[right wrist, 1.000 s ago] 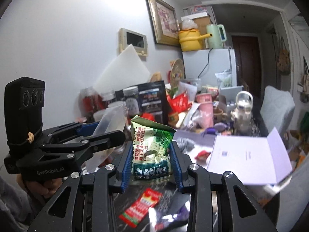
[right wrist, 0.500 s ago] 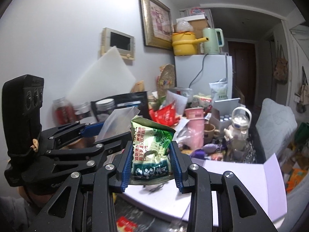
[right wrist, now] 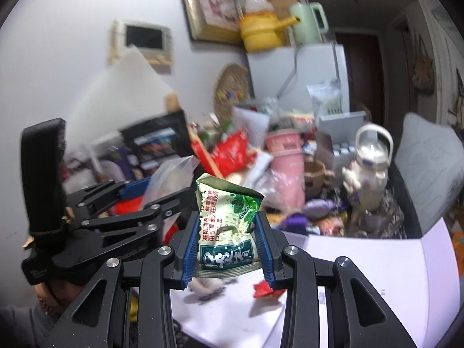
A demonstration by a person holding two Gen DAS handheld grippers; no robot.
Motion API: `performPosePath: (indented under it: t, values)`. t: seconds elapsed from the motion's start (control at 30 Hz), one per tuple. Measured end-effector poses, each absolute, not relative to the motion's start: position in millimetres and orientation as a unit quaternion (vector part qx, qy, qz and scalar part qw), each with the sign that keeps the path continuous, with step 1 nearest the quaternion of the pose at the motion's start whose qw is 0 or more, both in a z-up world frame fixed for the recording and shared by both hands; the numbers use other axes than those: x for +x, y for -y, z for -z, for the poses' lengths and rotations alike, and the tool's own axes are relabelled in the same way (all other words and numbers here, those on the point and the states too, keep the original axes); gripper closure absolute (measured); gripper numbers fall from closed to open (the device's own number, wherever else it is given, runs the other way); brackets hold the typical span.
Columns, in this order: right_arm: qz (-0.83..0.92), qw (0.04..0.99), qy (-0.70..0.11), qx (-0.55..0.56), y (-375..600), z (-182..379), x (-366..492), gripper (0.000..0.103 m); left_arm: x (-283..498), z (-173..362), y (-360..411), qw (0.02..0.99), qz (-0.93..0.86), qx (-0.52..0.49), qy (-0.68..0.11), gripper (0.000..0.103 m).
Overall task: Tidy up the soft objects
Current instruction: 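Drop the clear bag into the white box with the left gripper while the right releases the green packet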
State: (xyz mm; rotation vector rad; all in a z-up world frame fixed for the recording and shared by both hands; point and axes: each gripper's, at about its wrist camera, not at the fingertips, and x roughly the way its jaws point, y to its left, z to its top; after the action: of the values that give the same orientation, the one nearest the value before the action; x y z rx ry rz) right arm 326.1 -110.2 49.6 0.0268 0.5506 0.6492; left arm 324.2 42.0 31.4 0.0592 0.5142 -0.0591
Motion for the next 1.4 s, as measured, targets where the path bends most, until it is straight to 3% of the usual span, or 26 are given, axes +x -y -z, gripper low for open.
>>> performPosePath:
  t: [0.43,1.4]
  values:
    - [-0.286,0.891,-0.351,0.010,110.7,6.0,368.7,0.067,362.4,23.6,-32.8,0.937,0.022,0.055,-0.345,0.055]
    - [-0.244,0.865,-0.438,-0.027,86.3,68.2,392.8,0.063,399.4,86.6,-30.3,0.885,-0.003,0.070,-0.461,0.051]
